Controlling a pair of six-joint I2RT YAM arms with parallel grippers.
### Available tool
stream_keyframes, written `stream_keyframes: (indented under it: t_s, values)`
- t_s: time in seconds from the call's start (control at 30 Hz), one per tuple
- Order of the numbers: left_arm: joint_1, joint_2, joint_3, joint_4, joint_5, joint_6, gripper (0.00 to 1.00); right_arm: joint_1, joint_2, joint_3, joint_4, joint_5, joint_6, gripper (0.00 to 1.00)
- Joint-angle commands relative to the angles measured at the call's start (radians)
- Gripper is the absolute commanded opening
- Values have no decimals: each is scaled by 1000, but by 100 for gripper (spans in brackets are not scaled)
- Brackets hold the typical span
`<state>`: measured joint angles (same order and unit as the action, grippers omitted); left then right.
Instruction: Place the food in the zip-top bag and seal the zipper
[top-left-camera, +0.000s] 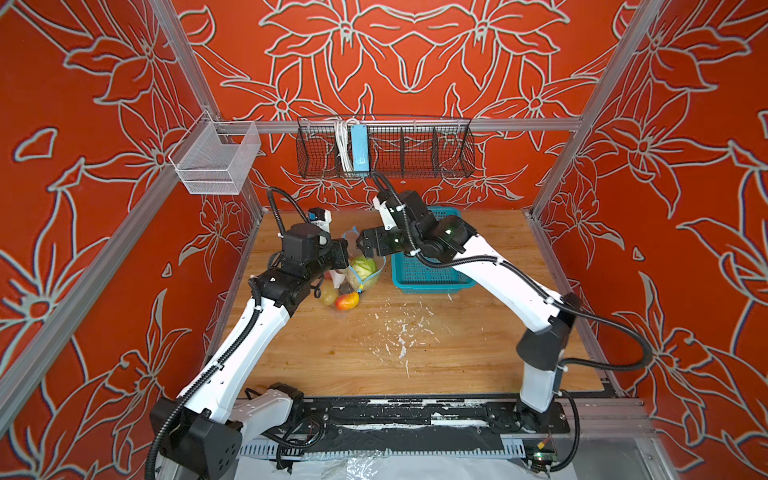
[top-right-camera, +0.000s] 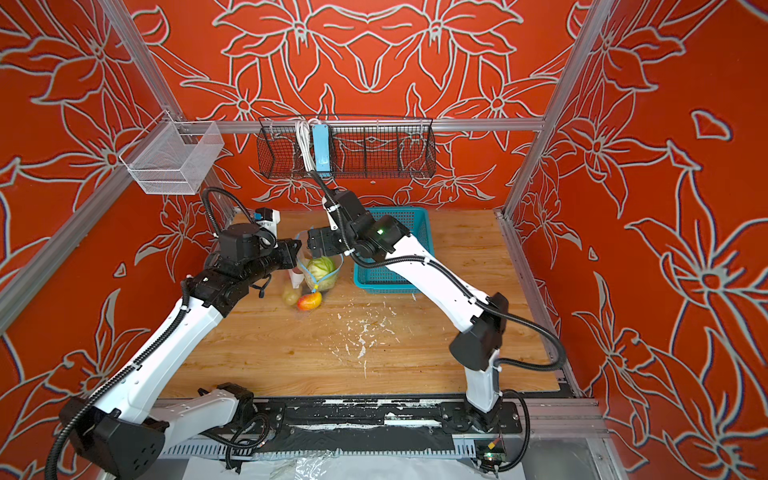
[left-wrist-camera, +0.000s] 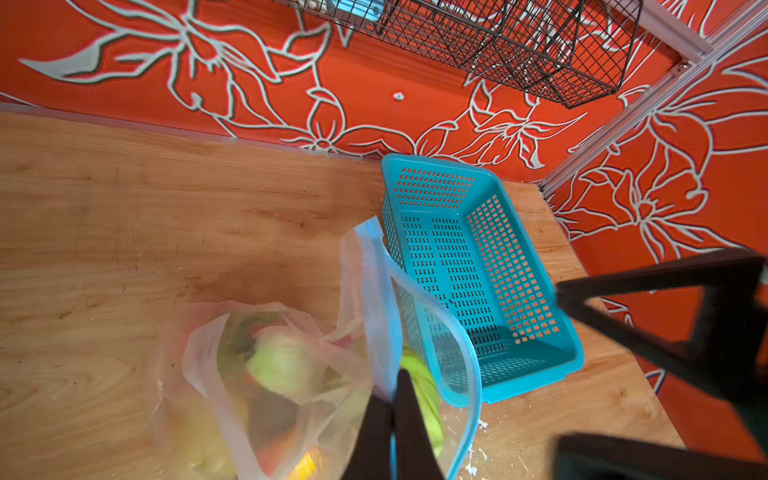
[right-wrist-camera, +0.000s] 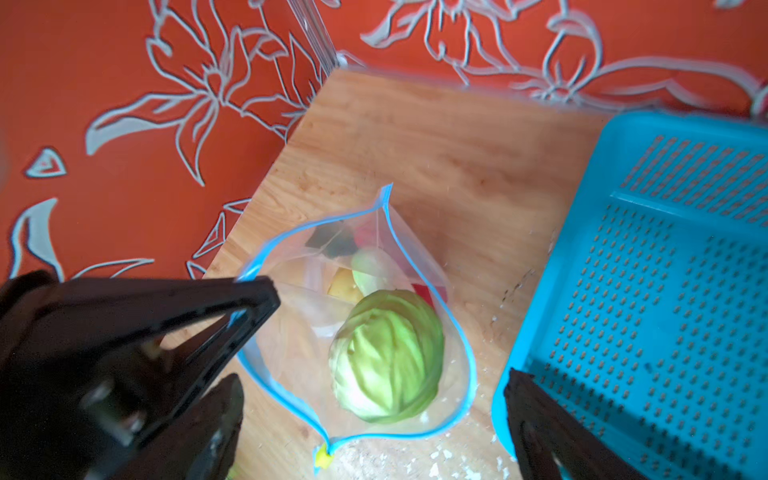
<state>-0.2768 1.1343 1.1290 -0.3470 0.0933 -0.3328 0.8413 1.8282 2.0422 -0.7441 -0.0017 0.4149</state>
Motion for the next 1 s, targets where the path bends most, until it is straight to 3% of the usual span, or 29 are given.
stream_keyframes:
  t_s: [0.0, 0.13, 0.33, 0.43, 0.5, 0.73, 0.83, 0.97]
  values:
    - [-4, -9, -18, 61, 40, 20, 0, 1, -95, -106, 139, 74, -135, 98]
    - [-4, 24, -15, 74, 91, 31, 0, 3, -176, -234, 227, 62, -304, 98]
    - [-5, 71, 8, 93, 183, 46, 0, 3, -180, -223, 122, 78, -450, 98]
    - [-5, 110, 47, 71, 201, 42, 0, 3, -204, -242, 115, -17, -519, 95]
    - [-6, 134, 74, 52, 203, 39, 0, 4, -260, -325, 183, -114, -577, 98]
    - [-14, 184, 89, 32, 171, 0, 0, 4, -443, -684, 572, -100, -590, 98]
    - [-26, 191, 75, 49, 155, -14, 0, 6, -468, -691, 524, -97, -640, 98]
    - [-55, 213, 92, 58, 145, -21, 0, 7, -508, -722, 452, -228, -768, 98]
